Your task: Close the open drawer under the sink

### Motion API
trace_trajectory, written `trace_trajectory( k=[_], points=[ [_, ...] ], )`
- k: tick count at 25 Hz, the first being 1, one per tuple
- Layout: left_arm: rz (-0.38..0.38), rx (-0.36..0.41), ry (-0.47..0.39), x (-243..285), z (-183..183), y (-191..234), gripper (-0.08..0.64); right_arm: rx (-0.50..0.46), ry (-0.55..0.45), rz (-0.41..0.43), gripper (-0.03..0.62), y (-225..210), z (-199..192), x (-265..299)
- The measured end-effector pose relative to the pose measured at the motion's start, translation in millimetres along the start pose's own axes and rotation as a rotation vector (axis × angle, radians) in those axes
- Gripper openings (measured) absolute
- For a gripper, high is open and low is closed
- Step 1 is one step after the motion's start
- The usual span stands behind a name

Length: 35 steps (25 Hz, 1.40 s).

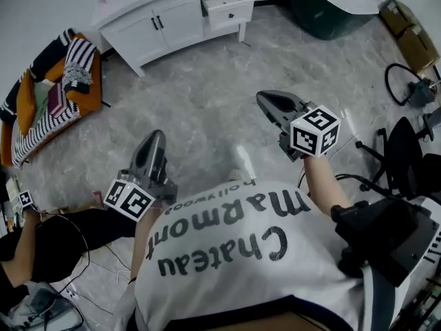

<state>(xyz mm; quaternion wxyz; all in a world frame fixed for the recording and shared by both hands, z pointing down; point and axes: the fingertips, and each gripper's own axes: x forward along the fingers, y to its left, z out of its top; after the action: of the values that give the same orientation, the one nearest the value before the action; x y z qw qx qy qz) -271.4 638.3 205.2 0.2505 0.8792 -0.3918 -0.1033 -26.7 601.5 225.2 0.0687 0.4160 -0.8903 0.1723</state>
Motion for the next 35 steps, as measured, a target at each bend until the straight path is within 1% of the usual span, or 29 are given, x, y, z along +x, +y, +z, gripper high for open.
trace_trajectory(
  k=[3,7,12,16,19,21,27,29,32,35],
  points=[
    [-0.013,0.001,0.004,26.4,-0.4,-5.8,0.008,-0.021,-0.007,0.0,0.011,-23.5,10.4,-1.3],
    [-0.012,-0.007,0.015,51.3,-7.2,-9.7,0.008,-0.016,-0.027,-0.01,0.011,-48.4,15.2,-5.6],
    [0.003,-0.061,0.028,74.0,-14.7,-4.6,0.008,-0.015,-0.029,-0.034,0.011,-70.0,11.0,-13.7],
    [-0.008,-0.094,0.032,98.5,-14.5,-3.4,0.008,0.001,-0.031,-0.06,0.011,-88.3,11.1,-19.7],
    [-0.015,-0.089,0.053,115.9,-18.9,-6.3,0.008,0.006,-0.023,-0.075,0.011,-100.3,8.2,-23.9],
    [-0.005,-0.084,0.072,122.9,-24.5,-8.9,0.008,0.026,-0.024,-0.077,0.011,-107.1,3.5,-26.2],
    [0.067,-0.074,0.13,124.3,-30.9,-6.9,0.008,0.122,-0.079,-0.084,0.011,-121.1,-7.0,-28.3],
    [0.085,-0.084,0.137,123.0,-28.1,-4.8,0.008,0.156,-0.092,-0.068,0.011,-119.1,-9.9,-27.6],
    [0.085,-0.092,0.146,127.3,-28.6,-7.1,0.008,0.148,-0.069,-0.044,0.011,-113.9,-16.1,-25.2],
    [0.076,-0.06,0.182,135.8,-35.9,-8.2,0.008,0.118,-0.038,-0.05,0.011,-116.1,-19.3,-19.1]
  ],
)
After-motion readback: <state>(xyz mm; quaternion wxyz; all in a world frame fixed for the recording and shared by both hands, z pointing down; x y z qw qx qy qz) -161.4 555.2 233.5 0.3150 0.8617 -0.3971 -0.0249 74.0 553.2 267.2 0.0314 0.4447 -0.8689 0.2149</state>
